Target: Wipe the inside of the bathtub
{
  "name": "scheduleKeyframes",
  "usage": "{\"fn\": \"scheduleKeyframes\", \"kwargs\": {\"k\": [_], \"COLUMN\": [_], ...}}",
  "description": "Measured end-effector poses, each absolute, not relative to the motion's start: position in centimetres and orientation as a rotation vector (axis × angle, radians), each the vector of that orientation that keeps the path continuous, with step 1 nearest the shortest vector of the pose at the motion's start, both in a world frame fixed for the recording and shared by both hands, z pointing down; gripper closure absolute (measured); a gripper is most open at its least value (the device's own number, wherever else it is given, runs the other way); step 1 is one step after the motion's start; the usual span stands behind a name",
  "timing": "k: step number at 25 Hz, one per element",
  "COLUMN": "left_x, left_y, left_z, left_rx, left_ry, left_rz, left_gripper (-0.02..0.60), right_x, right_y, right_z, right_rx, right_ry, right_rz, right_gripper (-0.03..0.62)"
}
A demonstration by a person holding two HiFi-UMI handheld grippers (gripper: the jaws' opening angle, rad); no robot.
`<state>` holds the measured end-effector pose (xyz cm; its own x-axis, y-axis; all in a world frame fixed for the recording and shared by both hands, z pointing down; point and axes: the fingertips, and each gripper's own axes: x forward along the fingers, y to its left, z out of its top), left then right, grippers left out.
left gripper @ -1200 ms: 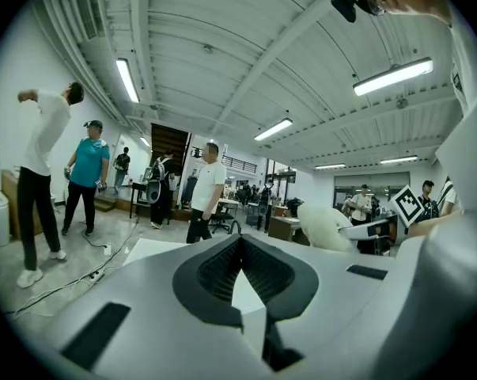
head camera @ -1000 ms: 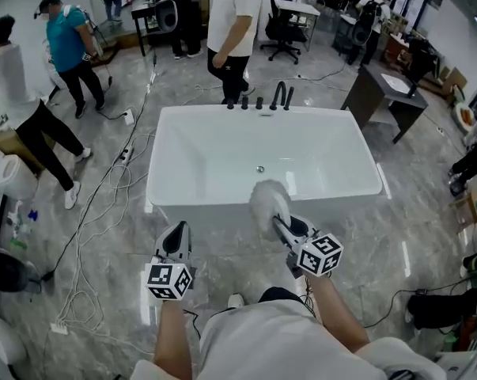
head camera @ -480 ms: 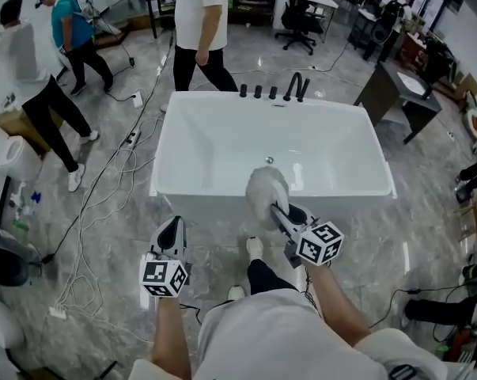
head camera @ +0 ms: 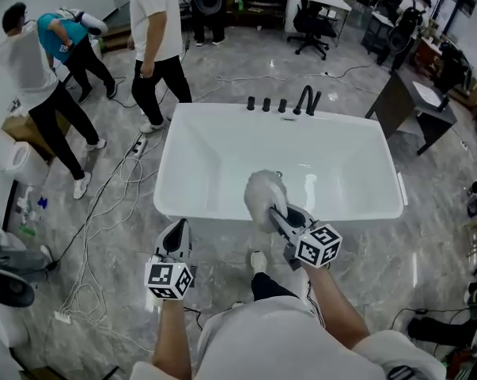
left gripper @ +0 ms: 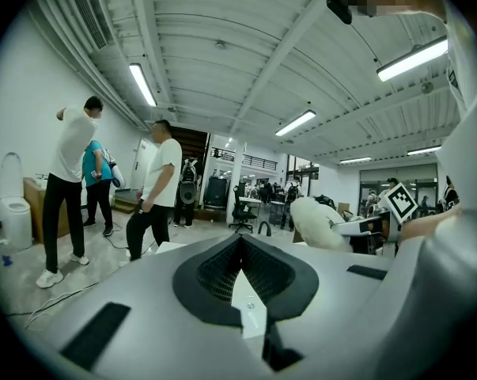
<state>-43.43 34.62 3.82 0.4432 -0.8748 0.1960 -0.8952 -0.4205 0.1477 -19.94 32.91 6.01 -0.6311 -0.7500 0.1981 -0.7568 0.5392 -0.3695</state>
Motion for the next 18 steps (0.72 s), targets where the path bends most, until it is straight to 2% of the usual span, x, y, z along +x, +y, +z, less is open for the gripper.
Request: {"fn": "scheduleKeyframes", "kwargs": {"k": [18], "left_x": [-38.1], "left_y": [18.8], "left_z": [6.1], "left_rx": [2.372], "left_ry": [-1.601], "left_rz": [0.201], "left_gripper": [0.574], "right_x": [-14.6], "right_y": [14.1], "right_z": [11.2], "right_rx": [1.175], "right_ry": [-2.657], "right_rz": [0.627], "right_gripper": [0.497]}}
